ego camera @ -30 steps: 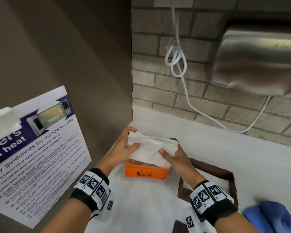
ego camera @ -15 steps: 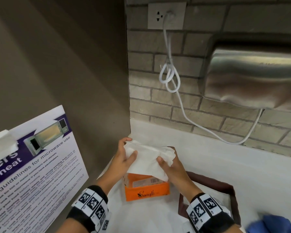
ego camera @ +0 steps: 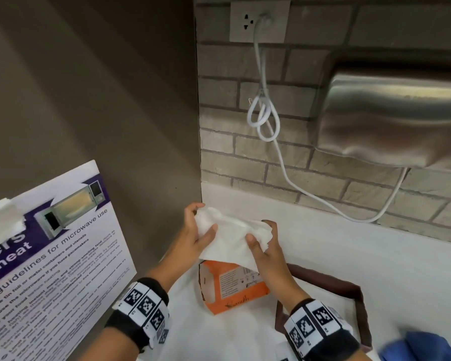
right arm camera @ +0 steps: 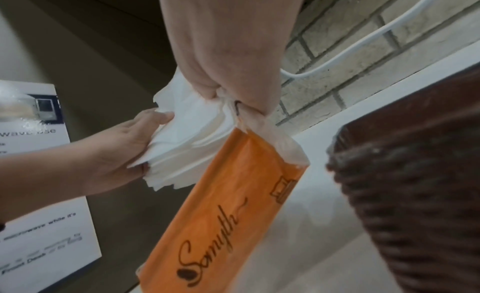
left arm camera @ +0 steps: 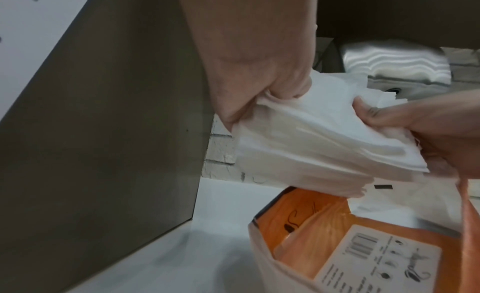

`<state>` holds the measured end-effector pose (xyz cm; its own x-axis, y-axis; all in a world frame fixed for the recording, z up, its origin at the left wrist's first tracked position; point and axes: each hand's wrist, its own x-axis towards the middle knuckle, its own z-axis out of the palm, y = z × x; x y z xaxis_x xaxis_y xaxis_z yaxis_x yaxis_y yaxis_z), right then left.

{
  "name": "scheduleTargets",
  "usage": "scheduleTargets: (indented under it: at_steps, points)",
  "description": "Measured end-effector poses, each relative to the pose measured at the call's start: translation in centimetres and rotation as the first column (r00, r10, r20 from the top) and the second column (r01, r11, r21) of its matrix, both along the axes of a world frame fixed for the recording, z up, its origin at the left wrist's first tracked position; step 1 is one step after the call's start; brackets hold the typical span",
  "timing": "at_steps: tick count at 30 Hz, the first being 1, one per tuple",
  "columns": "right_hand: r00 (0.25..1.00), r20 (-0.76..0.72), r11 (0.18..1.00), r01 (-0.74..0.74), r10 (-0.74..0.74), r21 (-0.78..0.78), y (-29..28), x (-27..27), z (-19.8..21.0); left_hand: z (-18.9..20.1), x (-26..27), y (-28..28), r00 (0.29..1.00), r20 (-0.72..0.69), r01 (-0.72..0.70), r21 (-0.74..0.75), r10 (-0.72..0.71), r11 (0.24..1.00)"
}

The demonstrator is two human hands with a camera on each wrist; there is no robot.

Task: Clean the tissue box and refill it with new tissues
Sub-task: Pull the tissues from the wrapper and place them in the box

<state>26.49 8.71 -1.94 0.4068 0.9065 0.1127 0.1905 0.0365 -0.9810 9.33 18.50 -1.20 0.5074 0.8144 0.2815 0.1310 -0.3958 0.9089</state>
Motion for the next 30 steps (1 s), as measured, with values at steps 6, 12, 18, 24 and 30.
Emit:
scheduleTargets:
  at_steps: [6, 12, 18, 24, 30]
  points:
    - [0.995, 0.016, 0.995, -0.099, 0.100, -0.019, 0.5, 0.3, 0.5, 0.9, 0.4, 0.7, 0.988, 0.129, -0.083, -0.010, 0.083, 0.997]
    - [0.995, -0.013, 0.995, -0.096, 0.096, 0.000, 1.0, -0.1, 0.6, 2.5, 0.6, 0.4, 0.991, 0.122, -0.057, 0.011, 0.056, 0.998]
    - [0.966, -0.257, 1.000, -0.013, 0.009, -0.012, 0.8, 0.2, 1.4, 3.6, 0.5, 0.4, 0.979, 0.183, -0.083, -0.042, 0.089, 0.996]
    - [0.938, -0.346, 1.000, 0.006, -0.016, -0.028, -0.5, 1.4, 2.0, 4.2, 0.9, -0.8, 0.970, 0.211, -0.053, -0.307, 0.122, 0.950]
    - [0.959, -0.276, 0.998, 0.049, -0.060, -0.047, -3.5, 2.7, 2.8, 3.0, 2.1, -3.5, 0.987, 0.160, 0.061, -0.423, 0.008, 0.904]
